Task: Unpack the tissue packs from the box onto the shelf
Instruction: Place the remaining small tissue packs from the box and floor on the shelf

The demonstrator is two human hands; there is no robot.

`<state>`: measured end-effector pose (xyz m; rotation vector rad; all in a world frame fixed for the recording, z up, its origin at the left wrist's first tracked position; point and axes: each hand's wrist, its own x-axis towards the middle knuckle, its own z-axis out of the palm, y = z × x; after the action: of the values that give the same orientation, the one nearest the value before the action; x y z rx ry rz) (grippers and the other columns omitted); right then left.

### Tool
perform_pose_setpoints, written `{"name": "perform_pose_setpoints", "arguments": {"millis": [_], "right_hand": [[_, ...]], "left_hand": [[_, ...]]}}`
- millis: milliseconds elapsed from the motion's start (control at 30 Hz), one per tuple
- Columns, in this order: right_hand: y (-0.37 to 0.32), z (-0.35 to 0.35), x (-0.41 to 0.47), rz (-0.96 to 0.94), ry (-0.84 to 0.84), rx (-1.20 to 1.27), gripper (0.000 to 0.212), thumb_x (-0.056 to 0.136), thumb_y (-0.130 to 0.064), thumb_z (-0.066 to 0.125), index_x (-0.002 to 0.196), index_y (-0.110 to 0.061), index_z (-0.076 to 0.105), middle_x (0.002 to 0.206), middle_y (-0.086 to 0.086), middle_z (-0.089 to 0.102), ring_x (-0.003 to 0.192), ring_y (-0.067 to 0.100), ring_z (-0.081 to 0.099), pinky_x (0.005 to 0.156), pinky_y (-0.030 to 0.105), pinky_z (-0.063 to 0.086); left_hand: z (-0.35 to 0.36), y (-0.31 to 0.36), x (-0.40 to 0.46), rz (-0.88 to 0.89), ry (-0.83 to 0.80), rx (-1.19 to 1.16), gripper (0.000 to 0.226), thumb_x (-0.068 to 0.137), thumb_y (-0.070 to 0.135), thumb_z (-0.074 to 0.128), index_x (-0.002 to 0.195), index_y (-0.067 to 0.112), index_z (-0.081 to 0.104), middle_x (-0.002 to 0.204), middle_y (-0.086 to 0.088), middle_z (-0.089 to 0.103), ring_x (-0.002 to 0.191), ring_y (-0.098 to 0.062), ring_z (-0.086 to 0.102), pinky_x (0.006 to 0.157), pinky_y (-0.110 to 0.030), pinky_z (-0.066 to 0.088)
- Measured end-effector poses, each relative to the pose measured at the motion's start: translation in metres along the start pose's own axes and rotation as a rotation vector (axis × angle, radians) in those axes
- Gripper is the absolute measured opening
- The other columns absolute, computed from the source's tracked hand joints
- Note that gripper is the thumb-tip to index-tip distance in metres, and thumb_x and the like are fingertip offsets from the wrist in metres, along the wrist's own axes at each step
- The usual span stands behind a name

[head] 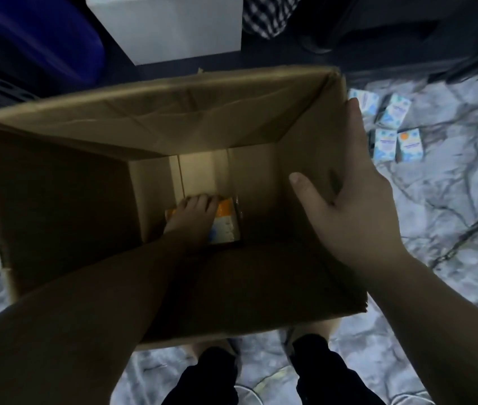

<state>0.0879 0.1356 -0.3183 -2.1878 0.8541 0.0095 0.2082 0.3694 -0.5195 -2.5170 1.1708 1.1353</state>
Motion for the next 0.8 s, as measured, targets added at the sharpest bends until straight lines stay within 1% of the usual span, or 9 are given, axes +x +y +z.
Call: {"name": "perform_pose_setpoints", "arguments": {"millis": [133, 233, 300, 400, 533, 600, 700, 733, 800], "right_hand": [[0.002, -0.001, 0.000, -0.009, -0.011, 0.013, 0.100, 0.094, -0.046, 0.069, 0.163, -0.041, -0.003, 0.154, -0.009, 0.050, 0.132, 0.016, 0.055, 0.103, 0.032, 0.047], [0.002, 0.000, -0.002, -0.018, -0.017, -0.002, 0.101, 0.094, -0.046, 0.069, 0.164, -0.040, -0.003, 0.154, -0.007, 0.050, 0.131, 0.016, 0.056, 0.099, 0.030, 0.047], [0.001, 0.001, -0.001, -0.019, -0.010, 0.002, 0.102, 0.093, -0.046, 0.070, 0.164, -0.040, -0.003, 0.154, -0.007, 0.050, 0.132, 0.016, 0.055, 0.101, 0.031, 0.048], [0.002, 0.000, -0.001, -0.016, -0.010, 0.002, 0.101, 0.093, -0.044, 0.070, 0.164, -0.039, -0.002, 0.154, -0.005, 0.051, 0.132, 0.018, 0.056, 0.102, 0.031, 0.048], [0.001, 0.000, -0.001, 0.012, -0.008, -0.012, 0.098, 0.095, -0.041, 0.069, 0.164, -0.039, -0.001, 0.155, -0.004, 0.049, 0.130, 0.021, 0.056, 0.093, 0.025, 0.041], [-0.002, -0.004, -0.001, 0.017, -0.038, -0.008, 0.096, 0.097, -0.042, 0.067, 0.163, -0.042, -0.003, 0.157, -0.003, 0.046, 0.135, 0.023, 0.053, 0.100, 0.032, 0.045], [-0.014, -0.018, -0.003, 0.058, -0.134, -0.028, 0.093, 0.098, -0.047, 0.062, 0.160, -0.049, -0.008, 0.158, 0.003, 0.045, 0.138, 0.030, 0.049, 0.109, 0.051, 0.047], [-0.020, -0.025, -0.003, 0.083, -0.160, -0.053, 0.090, 0.098, -0.049, 0.061, 0.161, -0.048, -0.004, 0.156, 0.008, 0.045, 0.138, 0.033, 0.047, 0.110, 0.053, 0.045], [-0.039, -0.044, -0.007, 0.121, -0.145, -0.143, 0.075, 0.097, -0.056, 0.056, 0.162, -0.034, 0.025, 0.154, 0.016, 0.044, 0.143, 0.036, 0.038, 0.114, 0.049, 0.041]], "left_hand": [[-0.008, -0.004, 0.007, -0.055, 0.077, -0.062, 0.120, 0.073, 0.055, 0.085, 0.163, 0.020, 0.013, 0.159, -0.010, 0.035, 0.144, -0.030, 0.036, 0.121, -0.050, 0.027], [-0.010, -0.006, 0.009, -0.102, 0.091, -0.063, 0.123, 0.073, 0.051, 0.086, 0.163, 0.024, 0.007, 0.156, -0.012, 0.034, 0.143, -0.034, 0.036, 0.119, -0.053, 0.031], [-0.009, -0.007, 0.011, -0.126, 0.099, -0.097, 0.121, 0.073, 0.046, 0.087, 0.163, 0.027, 0.008, 0.154, -0.012, 0.035, 0.141, -0.034, 0.037, 0.116, -0.055, 0.035], [-0.016, -0.005, 0.006, -0.175, 0.117, -0.156, 0.111, 0.073, 0.042, 0.088, 0.159, 0.021, 0.022, 0.153, -0.010, 0.039, 0.139, -0.031, 0.040, 0.113, -0.052, 0.038], [-0.051, 0.000, -0.031, -0.171, 0.210, -0.260, 0.098, 0.066, 0.053, 0.090, 0.144, 0.019, 0.042, 0.139, -0.005, 0.046, 0.128, -0.026, 0.046, 0.105, -0.045, 0.041], [-0.082, 0.003, -0.062, -0.123, 0.293, -0.326, 0.099, 0.061, 0.060, 0.089, 0.140, 0.020, 0.045, 0.131, -0.002, 0.046, 0.121, -0.023, 0.046, 0.099, -0.043, 0.043], [-0.137, 0.007, -0.118, -0.060, 0.383, -0.363, 0.107, 0.056, 0.059, 0.091, 0.144, 0.022, 0.043, 0.130, -0.001, 0.045, 0.118, -0.020, 0.044, 0.098, -0.043, 0.046], [-0.157, 0.009, -0.138, -0.043, 0.399, -0.363, 0.109, 0.054, 0.057, 0.091, 0.145, 0.022, 0.042, 0.130, 0.000, 0.044, 0.118, -0.020, 0.043, 0.098, -0.043, 0.046], [-0.197, 0.016, -0.176, 0.001, 0.422, -0.347, 0.111, 0.051, 0.054, 0.090, 0.146, 0.022, 0.042, 0.127, 0.001, 0.043, 0.115, -0.019, 0.043, 0.098, -0.043, 0.047]]}}
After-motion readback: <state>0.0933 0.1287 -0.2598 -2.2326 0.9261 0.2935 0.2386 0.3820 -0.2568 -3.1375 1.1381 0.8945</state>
